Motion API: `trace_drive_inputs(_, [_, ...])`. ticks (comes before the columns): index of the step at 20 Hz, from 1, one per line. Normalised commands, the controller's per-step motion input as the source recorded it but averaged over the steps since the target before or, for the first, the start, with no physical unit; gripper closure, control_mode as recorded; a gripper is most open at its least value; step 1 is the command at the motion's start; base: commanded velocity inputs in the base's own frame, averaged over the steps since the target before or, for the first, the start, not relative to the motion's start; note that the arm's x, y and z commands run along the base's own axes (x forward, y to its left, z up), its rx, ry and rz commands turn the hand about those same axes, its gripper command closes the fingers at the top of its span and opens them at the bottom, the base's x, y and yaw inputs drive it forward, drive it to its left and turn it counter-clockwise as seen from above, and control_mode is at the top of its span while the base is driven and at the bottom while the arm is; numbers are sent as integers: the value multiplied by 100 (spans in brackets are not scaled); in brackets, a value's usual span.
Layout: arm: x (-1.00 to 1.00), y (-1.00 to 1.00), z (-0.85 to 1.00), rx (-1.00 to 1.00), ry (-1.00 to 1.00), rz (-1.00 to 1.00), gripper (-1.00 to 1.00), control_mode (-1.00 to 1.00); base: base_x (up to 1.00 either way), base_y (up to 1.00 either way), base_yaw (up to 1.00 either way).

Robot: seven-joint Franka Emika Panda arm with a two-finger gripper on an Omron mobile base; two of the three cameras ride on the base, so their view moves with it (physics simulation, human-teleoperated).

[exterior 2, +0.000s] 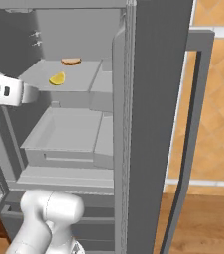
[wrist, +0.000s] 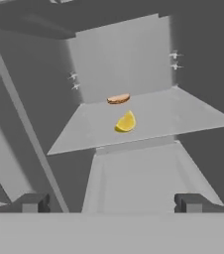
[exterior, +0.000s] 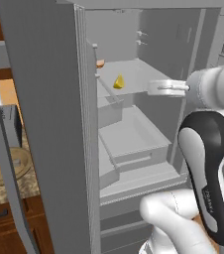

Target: Grab a lemon wedge from the fridge and one ice cube from the ice bowl, and put them in the glass of lemonade.

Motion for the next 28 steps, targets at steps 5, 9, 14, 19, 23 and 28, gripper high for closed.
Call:
trace_drive_inputs(5, [95,27,7,-20,43,1,-100,-100,0,0,0])
trace_drive_inputs(9, [52,0,-51,-2,10,0,-100,-100,0,0,0])
trace_drive_inputs(14, [72,3,-26,0,0,0,-100,-100,0,0,0])
trace_drive_inputs(19, [85,23,-5,-1,4,-4,-100,-100,0,0,0])
trace_drive_inputs(23, [67,29,-2,-3,4,-15,-100,-100,0,0,0])
trace_drive_inputs(28, [85,2,-26,-4,10,-14,-100,-100,0,0,0])
